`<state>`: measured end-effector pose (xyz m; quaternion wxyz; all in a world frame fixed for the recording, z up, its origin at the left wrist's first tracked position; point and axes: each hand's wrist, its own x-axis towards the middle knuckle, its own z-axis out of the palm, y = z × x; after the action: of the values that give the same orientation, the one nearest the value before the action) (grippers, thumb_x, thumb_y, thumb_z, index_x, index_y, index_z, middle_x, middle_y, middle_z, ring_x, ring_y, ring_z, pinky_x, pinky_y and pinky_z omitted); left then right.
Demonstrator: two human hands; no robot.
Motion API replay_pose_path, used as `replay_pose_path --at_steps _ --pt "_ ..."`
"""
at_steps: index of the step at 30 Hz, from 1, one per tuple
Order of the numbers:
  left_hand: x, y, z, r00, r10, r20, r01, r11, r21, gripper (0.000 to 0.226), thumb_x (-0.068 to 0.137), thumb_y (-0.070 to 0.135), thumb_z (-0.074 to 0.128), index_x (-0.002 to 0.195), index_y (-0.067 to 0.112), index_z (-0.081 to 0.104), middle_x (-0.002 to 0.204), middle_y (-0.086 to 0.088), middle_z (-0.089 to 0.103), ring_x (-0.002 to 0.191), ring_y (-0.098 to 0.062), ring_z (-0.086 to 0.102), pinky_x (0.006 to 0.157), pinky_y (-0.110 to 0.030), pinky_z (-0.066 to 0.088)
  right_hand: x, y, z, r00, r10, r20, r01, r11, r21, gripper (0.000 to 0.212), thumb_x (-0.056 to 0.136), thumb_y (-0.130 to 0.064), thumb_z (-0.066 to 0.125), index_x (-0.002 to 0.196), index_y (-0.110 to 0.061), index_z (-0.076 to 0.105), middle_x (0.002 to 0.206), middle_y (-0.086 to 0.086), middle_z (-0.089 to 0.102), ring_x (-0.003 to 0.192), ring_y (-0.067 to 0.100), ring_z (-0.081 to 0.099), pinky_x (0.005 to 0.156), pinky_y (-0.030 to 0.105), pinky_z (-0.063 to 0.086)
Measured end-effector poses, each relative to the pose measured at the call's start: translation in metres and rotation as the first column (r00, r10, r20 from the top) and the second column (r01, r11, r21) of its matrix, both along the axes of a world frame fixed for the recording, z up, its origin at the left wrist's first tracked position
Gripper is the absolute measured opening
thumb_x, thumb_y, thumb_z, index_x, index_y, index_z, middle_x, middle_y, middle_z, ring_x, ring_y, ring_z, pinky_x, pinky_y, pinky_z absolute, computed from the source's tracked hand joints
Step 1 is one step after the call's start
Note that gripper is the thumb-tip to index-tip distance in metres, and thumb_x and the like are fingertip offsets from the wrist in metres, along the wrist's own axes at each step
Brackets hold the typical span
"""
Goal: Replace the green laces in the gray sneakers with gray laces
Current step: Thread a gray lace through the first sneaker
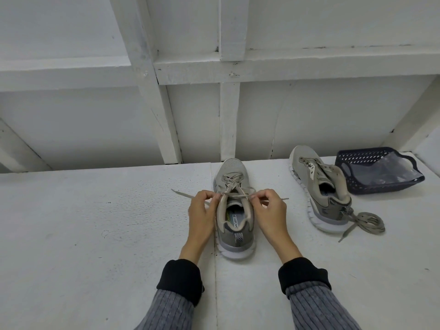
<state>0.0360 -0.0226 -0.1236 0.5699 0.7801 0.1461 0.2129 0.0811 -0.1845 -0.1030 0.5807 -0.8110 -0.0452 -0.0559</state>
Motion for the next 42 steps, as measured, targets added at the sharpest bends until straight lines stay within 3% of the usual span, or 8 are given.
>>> replay_pose_path --at_steps 7,12,20,27,32,37,39,42 --pt "-0.016 0.015 -0.009 0.886 0.324 -0.333 -0.136 0.866 0.482 0.012 0.100 0.033 0.050 0.091 0.027 0.055 0.100 0.011 0.058 0.110 -0.018 0.041 0.087 -0.036 0.019 -0.011 -0.023 -0.026 0.975 -0.212 -0.073 0.191 0.955 -0.225 0.014 0.090 -0.012 0.060 0.076 -0.013 0.059 0.081 -0.001 0.056 0.092 0.026 0.052 0.073 0.031 0.037" --pt "-0.007 0.000 0.008 0.981 0.057 -0.183 0.007 0.944 0.330 0.020 0.103 0.033 0.045 0.117 0.035 0.059 0.117 0.017 0.058 0.119 -0.007 0.038 0.099 -0.032 0.015 -0.005 -0.006 -0.006 0.998 0.016 0.055 -0.004 0.975 -0.222 0.019 0.094 -0.018 0.060 0.111 -0.016 0.068 0.106 -0.007 0.061 0.105 0.012 0.043 0.091 0.029 0.037" --pt "-0.005 -0.005 0.012 0.983 0.105 -0.153 -0.050 0.945 0.325 0.020 0.101 0.030 0.049 0.085 0.039 0.055 0.090 0.017 0.061 0.102 -0.004 0.047 0.111 -0.046 0.014 -0.002 -0.001 -0.005 0.989 0.022 0.146 0.029 0.940 -0.341 0.012 0.094 -0.015 0.058 0.093 -0.014 0.070 0.092 -0.002 0.064 0.092 0.018 0.046 0.080 0.040 0.043" --pt "-0.007 0.005 0.016 0.992 -0.110 0.061 0.092 0.965 0.245 0.012 0.095 0.045 0.053 0.100 0.039 0.062 0.106 0.019 0.060 0.107 -0.008 0.056 0.094 -0.043 0.046 -0.006 -0.001 0.004 0.991 0.096 0.094 -0.076 0.978 -0.196 0.021 0.095 -0.021 0.059 0.115 -0.022 0.064 0.103 -0.013 0.056 0.104 0.009 0.044 0.079 0.011 0.032" --pt "0.001 0.010 0.035 0.982 -0.183 -0.045 0.143 0.568 0.811 0.016 0.083 0.048 0.070 0.092 0.036 0.076 0.118 0.012 0.061 0.110 -0.020 0.052 0.091 -0.045 0.040 -0.010 0.000 0.008 0.976 0.129 0.175 -0.098 0.979 -0.176 0.011 0.092 -0.018 0.062 0.092 -0.029 0.061 0.094 -0.011 0.058 0.098 0.012 0.049 0.079 0.010 0.034" --pt "0.017 0.000 0.050 0.979 -0.080 -0.189 0.204 0.251 0.946 0.024 0.063 0.045 0.084 0.077 0.026 0.078 0.114 0.004 0.065 0.109 -0.028 0.055 0.093 -0.049 0.039 -0.011 -0.004 0.004 0.969 0.126 0.212 -0.090 0.981 -0.170 0.009 0.091 -0.021 0.064 0.092 -0.029 0.067 0.095 -0.015 0.058 0.096 0.008 0.048 0.085 0.033 0.043" --pt "0.021 -0.002 0.047 0.979 -0.122 -0.163 0.187 0.221 0.957 0.021 0.060 0.034 0.087 0.068 0.019 0.075 0.108 0.001 0.063 0.102 -0.028 0.056 0.084 -0.044 0.046 -0.012 -0.004 0.004 0.961 0.162 0.225 -0.123 0.976 -0.177 0.008 0.091 -0.022 0.065 0.096 -0.027 0.069 0.097 -0.014 0.058 0.097 0.007 0.049 0.086 0.029 0.042" --pt "0.021 0.003 0.042 0.942 -0.321 -0.093 0.219 0.381 0.898 0.015 0.069 0.018 0.082 0.068 0.011 0.069 0.106 -0.003 0.058 0.095 -0.025 0.053 0.065 -0.032 0.048 -0.014 -0.004 0.005 0.960 0.192 0.204 -0.159 0.973 -0.166 0.012 0.091 -0.021 0.064 0.101 -0.025 0.069 0.101 -0.011 0.057 0.097 0.000 0.052 0.082 0.013 0.039"
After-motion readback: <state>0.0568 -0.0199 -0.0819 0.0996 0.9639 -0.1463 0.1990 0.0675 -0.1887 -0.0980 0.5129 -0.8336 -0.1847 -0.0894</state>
